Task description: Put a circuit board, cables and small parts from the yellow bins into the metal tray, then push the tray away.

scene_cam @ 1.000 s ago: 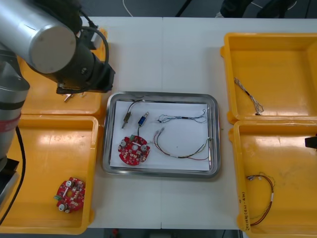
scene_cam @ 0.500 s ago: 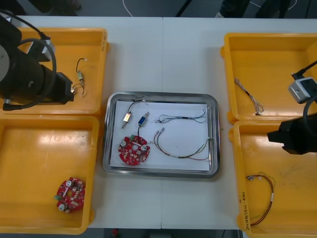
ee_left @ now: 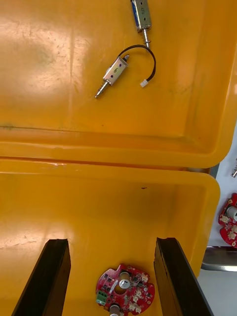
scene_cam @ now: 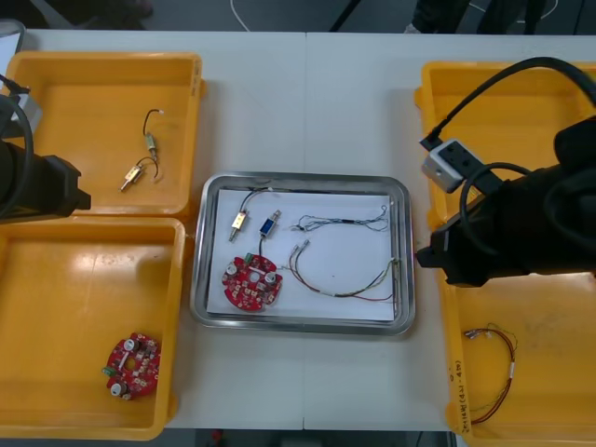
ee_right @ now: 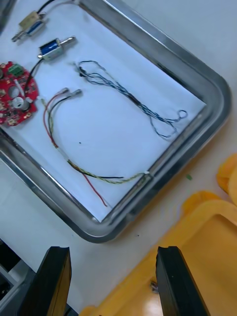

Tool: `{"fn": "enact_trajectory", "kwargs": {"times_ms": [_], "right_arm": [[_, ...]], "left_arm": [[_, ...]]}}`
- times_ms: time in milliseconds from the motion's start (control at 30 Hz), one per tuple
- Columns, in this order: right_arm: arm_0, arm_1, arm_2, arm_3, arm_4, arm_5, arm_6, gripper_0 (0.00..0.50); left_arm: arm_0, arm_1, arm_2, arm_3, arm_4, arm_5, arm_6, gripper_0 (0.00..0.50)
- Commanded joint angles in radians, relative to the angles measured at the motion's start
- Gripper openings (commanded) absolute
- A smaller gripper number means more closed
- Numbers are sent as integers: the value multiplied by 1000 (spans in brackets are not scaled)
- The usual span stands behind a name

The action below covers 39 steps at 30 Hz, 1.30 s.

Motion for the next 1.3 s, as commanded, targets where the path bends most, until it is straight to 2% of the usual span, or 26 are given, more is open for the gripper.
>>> {"fn": "enact_trajectory", "kwargs": {"times_ms": [33,200,367,433,533,633,867,1133,1300], "right_arm": [[-106,-26,158,-3,20,3,-21,500],[-191,0,309,28,74,3,-3,500],[-285,59,426,120,97,3,25,500],[-313,77,467,141,107,3,52,500],[-342,101,536,169,166,3,124,500],[-365,115,589,198,202,3,183,500],[-400,126,682,255,213,3,265,500],[-403,137,783,289,216,-30,275,500],[-400,163,843,299,274,-39,262,500]], "left_arm": [[67,44,75,-39,13,6,-116,500],[120,59,103,-40,14,6,-126,500],[173,64,121,-59,14,6,-142,500],[193,64,122,-66,14,6,-148,500],[220,64,122,-79,16,6,-160,500],[240,64,124,-88,20,6,-175,500],[257,64,132,-88,23,6,-228,500],[259,59,132,-88,25,6,-232,500],[259,59,132,-88,25,6,-232,500]]}}
